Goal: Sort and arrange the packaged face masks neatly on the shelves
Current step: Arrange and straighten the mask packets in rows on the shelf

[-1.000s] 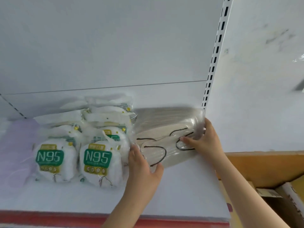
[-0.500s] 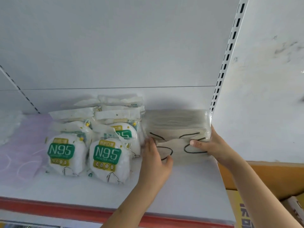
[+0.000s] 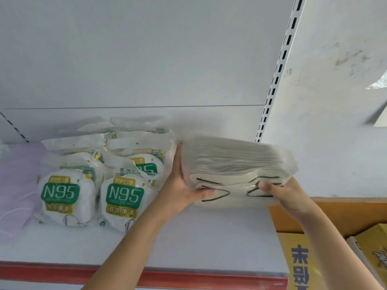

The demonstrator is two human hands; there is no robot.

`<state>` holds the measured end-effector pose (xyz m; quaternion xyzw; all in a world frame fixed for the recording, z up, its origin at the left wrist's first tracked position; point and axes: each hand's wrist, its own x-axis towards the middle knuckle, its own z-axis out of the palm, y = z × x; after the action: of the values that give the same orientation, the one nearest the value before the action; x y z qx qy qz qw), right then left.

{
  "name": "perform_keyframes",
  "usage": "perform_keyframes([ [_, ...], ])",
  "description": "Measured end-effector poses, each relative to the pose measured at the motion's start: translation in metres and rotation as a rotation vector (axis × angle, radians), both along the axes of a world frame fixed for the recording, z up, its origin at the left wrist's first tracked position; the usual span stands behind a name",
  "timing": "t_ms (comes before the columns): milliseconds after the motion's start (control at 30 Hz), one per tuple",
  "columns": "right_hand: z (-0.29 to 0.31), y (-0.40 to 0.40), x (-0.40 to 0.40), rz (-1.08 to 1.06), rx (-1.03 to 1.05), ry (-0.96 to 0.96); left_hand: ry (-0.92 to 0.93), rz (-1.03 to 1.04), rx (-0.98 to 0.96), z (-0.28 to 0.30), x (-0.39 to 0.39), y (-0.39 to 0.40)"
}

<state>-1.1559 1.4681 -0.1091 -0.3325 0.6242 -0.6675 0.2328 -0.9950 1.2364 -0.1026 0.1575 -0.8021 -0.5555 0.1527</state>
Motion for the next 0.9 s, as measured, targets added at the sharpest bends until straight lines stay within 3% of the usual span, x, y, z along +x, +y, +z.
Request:
perform_keyframes([
  [167,0.022,-0.001,-0.003,0.101,-0.054,0.081,-0.010,-0.015,-0.077,0.012,0.010,-0.014],
  [400,0.001,0.029,-0.002,0.245,-0.013,0.124,-0.091,-0.229,-0.113,0.002,0.031,0.002],
  [600,0.004,0.023,-0.003,0.249,0.023,0.138,0.004,-0.056,-0.140,0.008,0.035,0.006],
  [767,-0.005,0.028,-0.009,0.273,0.151,0.169,-0.189,-0.108,-0.158,-0.001,0.043,0.006],
  [900,-0.009,0.026,-0.002,0.219,0.152,0.116,-0.148,-0.046,-0.127,-0.006,0.046,0.019],
])
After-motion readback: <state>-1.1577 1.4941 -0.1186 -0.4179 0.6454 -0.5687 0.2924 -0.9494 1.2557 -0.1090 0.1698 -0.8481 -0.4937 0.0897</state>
